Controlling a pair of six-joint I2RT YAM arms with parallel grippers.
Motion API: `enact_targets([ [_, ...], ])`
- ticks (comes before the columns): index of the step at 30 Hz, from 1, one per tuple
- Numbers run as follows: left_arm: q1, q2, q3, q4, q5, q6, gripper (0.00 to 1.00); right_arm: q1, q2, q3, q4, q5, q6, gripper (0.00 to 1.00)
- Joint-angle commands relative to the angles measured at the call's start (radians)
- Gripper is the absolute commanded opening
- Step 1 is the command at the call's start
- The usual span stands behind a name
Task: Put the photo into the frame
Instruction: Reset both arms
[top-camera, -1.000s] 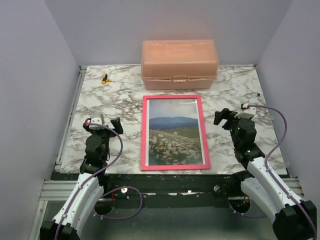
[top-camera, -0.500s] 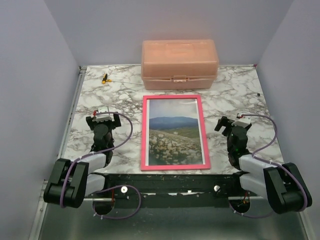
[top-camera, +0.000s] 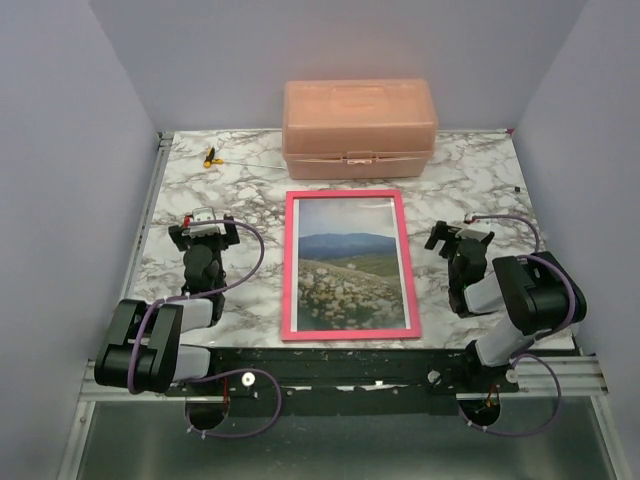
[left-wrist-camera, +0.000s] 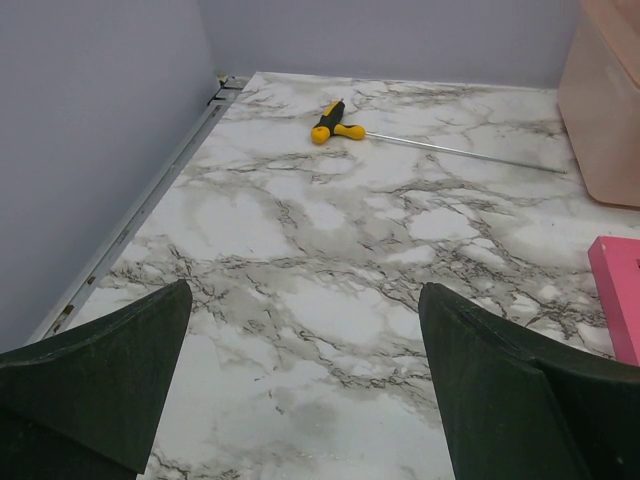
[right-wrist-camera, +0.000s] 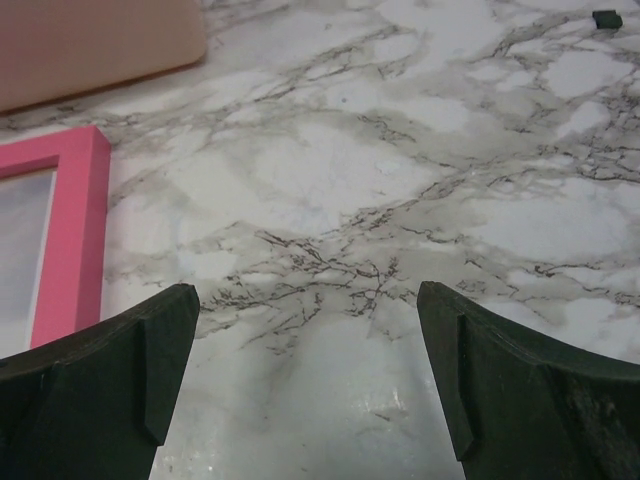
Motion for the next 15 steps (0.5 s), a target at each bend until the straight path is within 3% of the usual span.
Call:
enact_targets([
  [1, 0.006, -0.006, 0.010, 0.025, 0.023, -0.015, 0.98, -0.006, 0.021, 0.005, 0.180, 0.001, -0.031, 1.00],
  [3, 0.006, -0.006, 0.007, 0.033, 0.019, -0.015, 0.99, -0.007, 0.005, 0.021, 0.110, 0.011, -0.010, 1.00],
  [15, 0.007, -0.006, 0.012, 0.024, 0.026, -0.013, 0.98, -0.006, 0.018, 0.014, 0.151, 0.011, -0.020, 1.00],
])
